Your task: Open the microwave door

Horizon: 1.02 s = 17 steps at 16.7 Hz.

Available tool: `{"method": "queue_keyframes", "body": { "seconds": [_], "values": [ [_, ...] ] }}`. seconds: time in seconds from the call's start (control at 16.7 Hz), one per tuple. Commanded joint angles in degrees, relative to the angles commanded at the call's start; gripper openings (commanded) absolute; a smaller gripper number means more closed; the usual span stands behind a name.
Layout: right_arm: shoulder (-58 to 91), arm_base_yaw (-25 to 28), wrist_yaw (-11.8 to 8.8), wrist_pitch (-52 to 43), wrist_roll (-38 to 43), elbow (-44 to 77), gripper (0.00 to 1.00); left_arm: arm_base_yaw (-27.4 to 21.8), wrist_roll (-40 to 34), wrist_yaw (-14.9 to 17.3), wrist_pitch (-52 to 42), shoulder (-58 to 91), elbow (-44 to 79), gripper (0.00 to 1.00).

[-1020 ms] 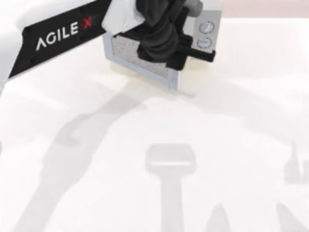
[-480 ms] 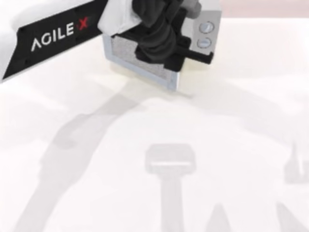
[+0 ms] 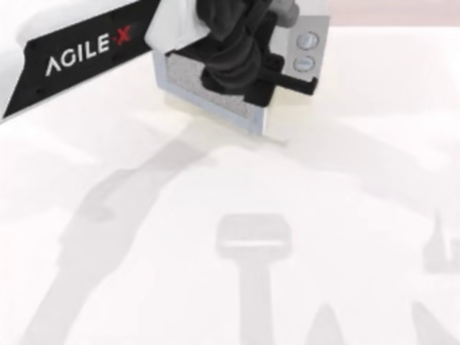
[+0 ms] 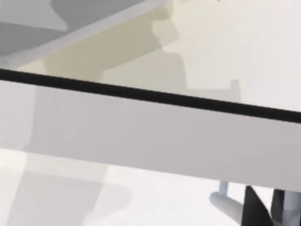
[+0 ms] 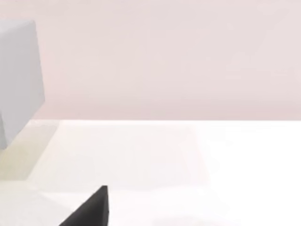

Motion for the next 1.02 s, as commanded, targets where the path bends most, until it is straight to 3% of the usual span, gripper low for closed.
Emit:
{"method": "queue_keyframes", "body": {
  "seconds": [0.6,1.02],
  "values": [
    [0.00,0.00,0.00,0.00,0.00,0.00,1.00,0.00,0.00,0.00,0.00,0.00,0.00,0.00],
    [0.00,0.00,0.00,0.00,0.00,0.00,1.00,1.23,5.07,3.02,2.10,-3.72,-5.12,0.00]
  ]
}}
